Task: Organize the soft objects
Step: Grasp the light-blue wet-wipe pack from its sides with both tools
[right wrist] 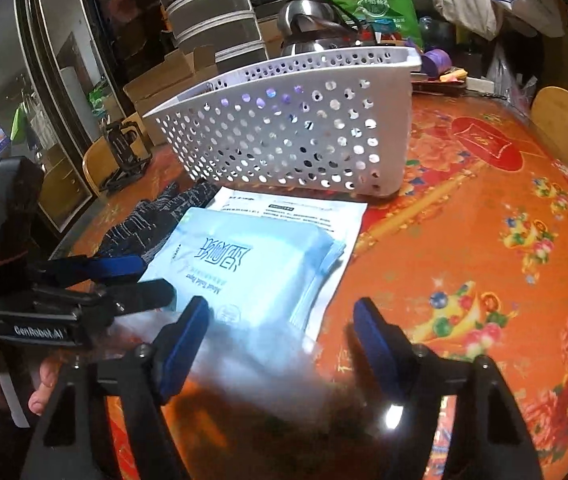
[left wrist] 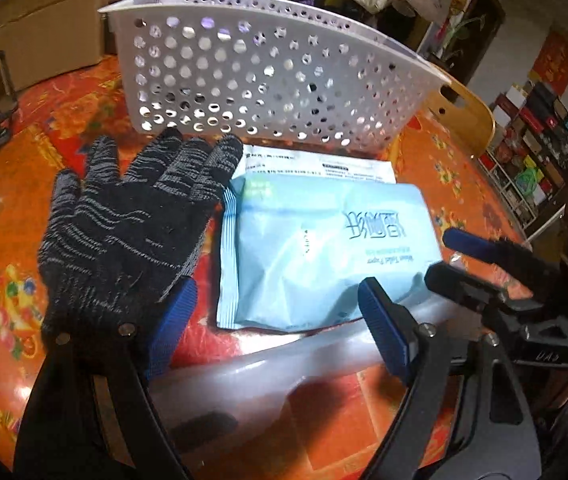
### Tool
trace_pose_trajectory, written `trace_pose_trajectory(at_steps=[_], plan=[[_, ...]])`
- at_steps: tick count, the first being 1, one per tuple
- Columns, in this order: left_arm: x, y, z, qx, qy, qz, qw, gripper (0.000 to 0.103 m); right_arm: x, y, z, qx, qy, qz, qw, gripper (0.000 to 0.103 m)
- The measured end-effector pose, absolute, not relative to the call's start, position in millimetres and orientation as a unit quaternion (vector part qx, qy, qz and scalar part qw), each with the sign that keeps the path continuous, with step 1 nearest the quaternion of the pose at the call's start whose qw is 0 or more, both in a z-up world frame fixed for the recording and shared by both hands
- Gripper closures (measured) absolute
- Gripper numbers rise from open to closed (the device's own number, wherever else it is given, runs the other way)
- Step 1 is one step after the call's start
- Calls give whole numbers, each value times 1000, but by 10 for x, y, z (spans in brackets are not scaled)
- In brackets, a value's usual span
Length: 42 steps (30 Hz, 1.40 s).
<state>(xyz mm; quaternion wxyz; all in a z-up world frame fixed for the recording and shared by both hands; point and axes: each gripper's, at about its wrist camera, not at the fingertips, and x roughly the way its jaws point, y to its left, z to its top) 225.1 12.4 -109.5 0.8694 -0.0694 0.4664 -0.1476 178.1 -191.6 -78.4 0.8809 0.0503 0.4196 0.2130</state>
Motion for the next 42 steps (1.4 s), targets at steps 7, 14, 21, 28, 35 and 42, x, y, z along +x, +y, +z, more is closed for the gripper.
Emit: trace_pose_trajectory(at_steps=[7, 14, 21, 28, 35, 42], plan=[[2346, 109, -1173, -65, 462, -163, 869, 22, 1911, -1832, -792, 39, 429, 225, 874, 38], [2428, 78, -1173, -66, 460, -177, 868, 32, 1906, -1750, -847, 38, 432, 241, 868, 49], [2401, 44, -1180, -69, 447, -191, 871, 49, 1887, -1698, -857, 27, 434, 248, 866, 53], [2366, -49, -1144, -55, 442, -194, 874, 55, 1866, -1651, -862, 15, 432, 245, 868, 56], [2305, -121, -1148, -48, 435, -181, 881, 56, 1874, -1610, -860, -5, 431, 242, 869, 58], [2353, -120, -1173, -52, 447, -181, 874, 56, 1901, -1636, -870, 1, 434, 240, 868, 60]])
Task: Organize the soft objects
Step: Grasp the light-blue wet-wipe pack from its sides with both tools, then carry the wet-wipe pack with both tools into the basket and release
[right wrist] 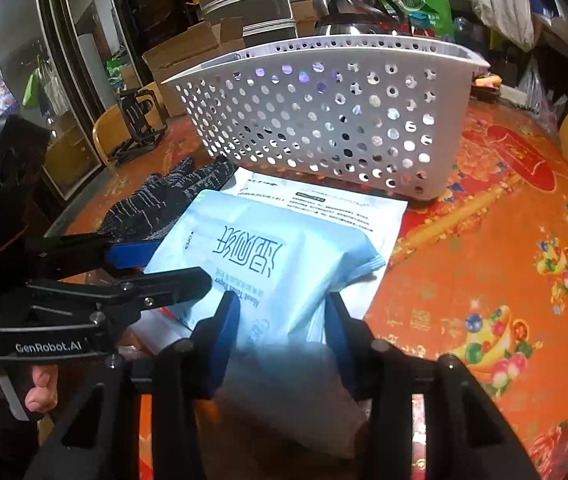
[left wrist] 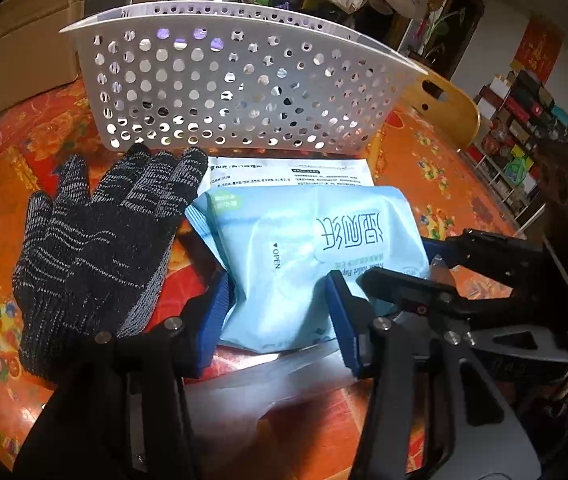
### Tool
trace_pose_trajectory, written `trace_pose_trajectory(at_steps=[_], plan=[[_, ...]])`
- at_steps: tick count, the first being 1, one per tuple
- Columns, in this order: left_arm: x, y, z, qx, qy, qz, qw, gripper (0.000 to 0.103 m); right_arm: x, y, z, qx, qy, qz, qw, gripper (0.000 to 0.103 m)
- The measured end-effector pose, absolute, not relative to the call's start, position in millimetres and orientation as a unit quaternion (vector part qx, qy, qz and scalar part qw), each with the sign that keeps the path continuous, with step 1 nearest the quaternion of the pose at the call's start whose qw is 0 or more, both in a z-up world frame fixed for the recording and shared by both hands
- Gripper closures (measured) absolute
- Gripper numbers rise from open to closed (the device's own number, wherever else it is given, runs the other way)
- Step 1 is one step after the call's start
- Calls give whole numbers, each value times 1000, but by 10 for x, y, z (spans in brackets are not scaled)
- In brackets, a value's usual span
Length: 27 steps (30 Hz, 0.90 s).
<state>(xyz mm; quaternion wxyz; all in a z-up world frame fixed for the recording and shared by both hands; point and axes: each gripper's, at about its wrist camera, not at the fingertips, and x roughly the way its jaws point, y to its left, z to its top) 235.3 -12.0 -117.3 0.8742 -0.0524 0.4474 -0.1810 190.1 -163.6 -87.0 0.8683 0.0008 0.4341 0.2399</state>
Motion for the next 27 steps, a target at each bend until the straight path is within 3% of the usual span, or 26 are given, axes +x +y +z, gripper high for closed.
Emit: trace_pose_trajectory(at_steps=[12, 27], plan=[[2203, -176, -1117, -40, 418, -170, 892, 60, 1802, -1586, -766, -24, 404, 225, 886, 66], [1966, -260, -372, -27, 353, -178, 918, 60, 1613, -1732, -35, -30, 330, 221, 917, 68]])
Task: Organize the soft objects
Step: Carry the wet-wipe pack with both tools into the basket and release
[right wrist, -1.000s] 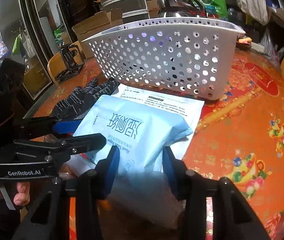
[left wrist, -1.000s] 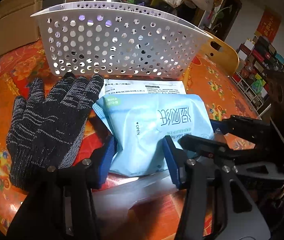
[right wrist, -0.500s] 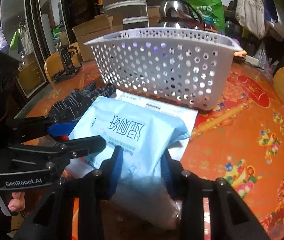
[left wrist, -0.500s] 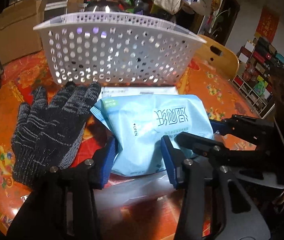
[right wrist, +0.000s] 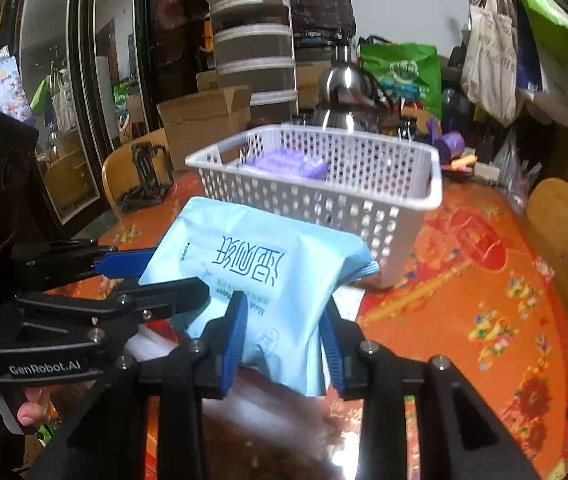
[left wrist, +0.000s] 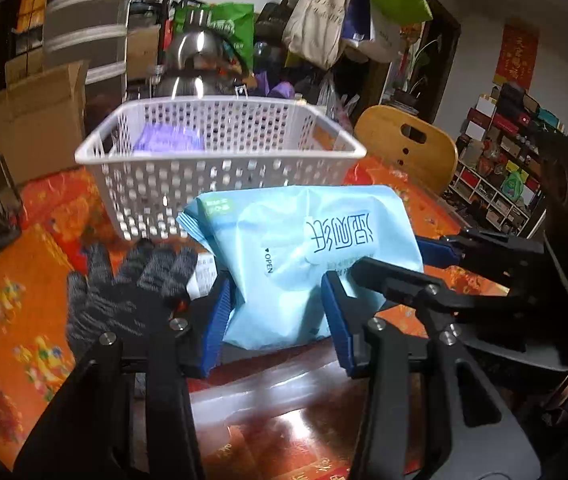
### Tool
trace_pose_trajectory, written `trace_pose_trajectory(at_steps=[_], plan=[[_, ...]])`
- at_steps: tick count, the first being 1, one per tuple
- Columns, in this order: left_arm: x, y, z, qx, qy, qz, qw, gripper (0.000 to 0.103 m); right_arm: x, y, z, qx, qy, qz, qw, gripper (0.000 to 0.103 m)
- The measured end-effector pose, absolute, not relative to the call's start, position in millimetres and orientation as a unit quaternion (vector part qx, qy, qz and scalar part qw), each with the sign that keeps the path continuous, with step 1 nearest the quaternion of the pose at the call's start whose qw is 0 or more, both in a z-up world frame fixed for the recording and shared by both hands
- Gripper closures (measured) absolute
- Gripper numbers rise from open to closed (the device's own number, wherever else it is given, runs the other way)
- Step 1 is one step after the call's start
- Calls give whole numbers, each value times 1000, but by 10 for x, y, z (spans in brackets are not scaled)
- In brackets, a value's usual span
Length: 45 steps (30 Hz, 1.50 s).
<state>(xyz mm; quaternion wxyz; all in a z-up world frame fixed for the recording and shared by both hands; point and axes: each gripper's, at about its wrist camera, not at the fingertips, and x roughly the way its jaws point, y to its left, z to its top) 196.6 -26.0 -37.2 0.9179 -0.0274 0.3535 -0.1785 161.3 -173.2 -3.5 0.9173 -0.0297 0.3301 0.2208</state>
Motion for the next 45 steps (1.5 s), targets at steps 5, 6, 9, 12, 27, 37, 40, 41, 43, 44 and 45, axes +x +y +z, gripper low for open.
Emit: trace_pose_trajectory(at_steps=[5, 6, 9, 12, 27, 37, 40, 41, 43, 44, 45], plan=[[1937, -320, 16, -14, 327, -174, 929, 60, 1610, -1737, 333, -41, 297, 215, 929, 68], [1953, -319, 110, -14, 321, -173, 931, 60, 1613, -1741, 384, -42, 293, 215, 931, 68], [1981, -330, 349, -9, 305, -170, 937, 60, 1651, -1738, 579, -47, 276, 211, 936, 68], [2022, -346, 599, -6, 291, -166, 942, 60, 1731, -1743, 757, -46, 264, 210, 940, 68], [2761, -418, 1167, -13, 267, -164, 950, 61, 2480, -1842, 1059, -42, 255, 212, 943, 68], [3387, -414, 826, -18, 295, -166, 941, 61, 2998, -1902, 768, -25, 284, 218, 933, 68], [3607, -398, 736, -27, 309, -163, 937, 61, 3137, -1880, 695, -26, 289, 217, 932, 69], [3687, -400, 701, -27, 313, -160, 936, 61, 3182, -1871, 669, -25, 290, 216, 932, 69], [3781, -388, 628, -33, 320, -157, 934, 61, 3238, -1868, 627, -27, 293, 214, 932, 69], [3848, -382, 583, -38, 325, -157, 932, 61, 3283, -1877, 599, -24, 295, 216, 931, 69], [3903, -372, 547, -44, 329, -158, 930, 61, 3307, -1881, 585, -22, 296, 216, 930, 69]])
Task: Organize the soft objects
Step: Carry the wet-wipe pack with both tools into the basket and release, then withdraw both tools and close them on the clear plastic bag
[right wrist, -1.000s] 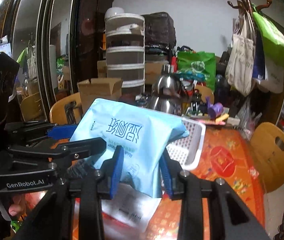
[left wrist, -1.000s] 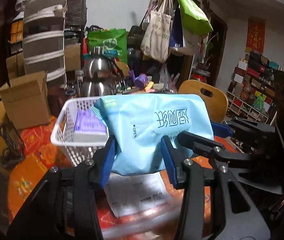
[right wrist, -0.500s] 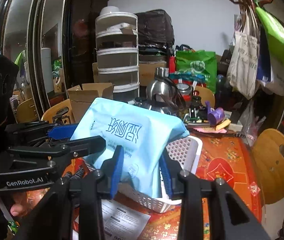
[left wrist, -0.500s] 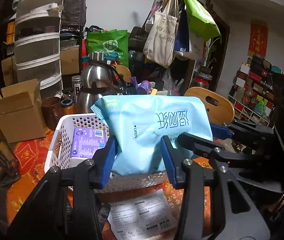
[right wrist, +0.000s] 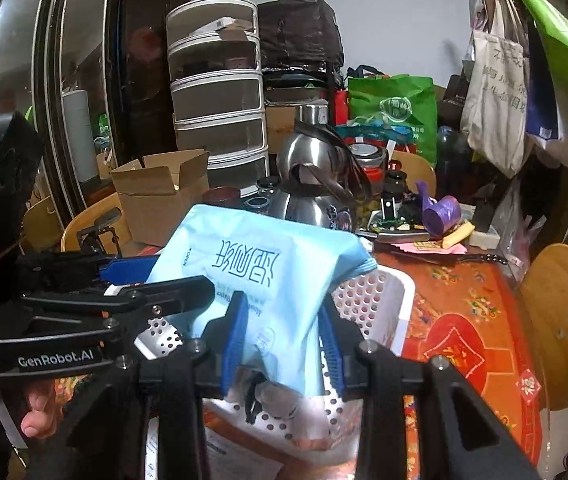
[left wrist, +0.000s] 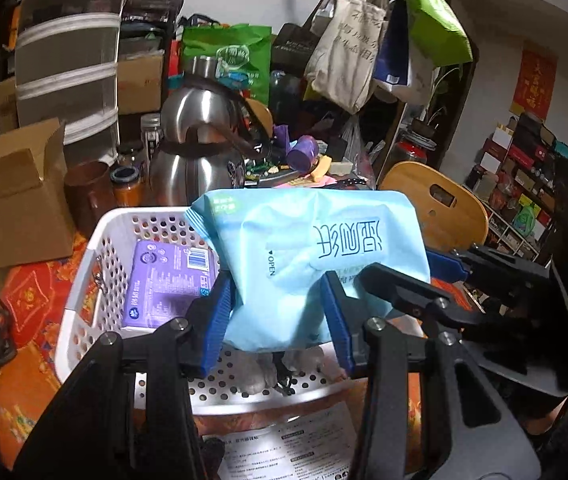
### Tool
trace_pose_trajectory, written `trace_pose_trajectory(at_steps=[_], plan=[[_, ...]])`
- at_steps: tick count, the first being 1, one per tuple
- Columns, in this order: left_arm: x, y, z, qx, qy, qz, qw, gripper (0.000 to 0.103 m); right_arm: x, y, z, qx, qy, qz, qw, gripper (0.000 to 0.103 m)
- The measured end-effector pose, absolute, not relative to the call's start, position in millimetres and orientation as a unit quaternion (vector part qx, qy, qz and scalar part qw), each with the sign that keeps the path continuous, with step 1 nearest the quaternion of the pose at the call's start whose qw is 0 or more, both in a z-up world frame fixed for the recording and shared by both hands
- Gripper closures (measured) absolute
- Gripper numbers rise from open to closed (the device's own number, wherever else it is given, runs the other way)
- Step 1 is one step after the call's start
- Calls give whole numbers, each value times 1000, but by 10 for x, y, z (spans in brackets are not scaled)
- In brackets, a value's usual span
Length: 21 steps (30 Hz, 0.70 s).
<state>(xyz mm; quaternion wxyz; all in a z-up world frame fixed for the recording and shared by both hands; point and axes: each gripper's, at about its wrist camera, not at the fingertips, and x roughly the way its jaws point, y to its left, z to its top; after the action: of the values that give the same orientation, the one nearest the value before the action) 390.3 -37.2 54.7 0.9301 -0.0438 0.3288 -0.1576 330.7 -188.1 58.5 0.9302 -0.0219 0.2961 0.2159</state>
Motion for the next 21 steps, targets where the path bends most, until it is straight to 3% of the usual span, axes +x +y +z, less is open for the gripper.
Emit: trace_pose_trajectory(at_steps=[6, 11, 21], plan=[[4132, -333, 361, -51, 349, -146, 924, 59, 3477, -1962, 407, -21, 320, 186, 929, 68], [4122, -168, 284, -47, 344, -112, 931, 32, 3459, -2097, 344, -5, 330, 167, 929, 46], [3860, -148, 283, -31, 345, -108, 932, 31, 3255, -2065, 325, -6, 330, 170, 929, 43]])
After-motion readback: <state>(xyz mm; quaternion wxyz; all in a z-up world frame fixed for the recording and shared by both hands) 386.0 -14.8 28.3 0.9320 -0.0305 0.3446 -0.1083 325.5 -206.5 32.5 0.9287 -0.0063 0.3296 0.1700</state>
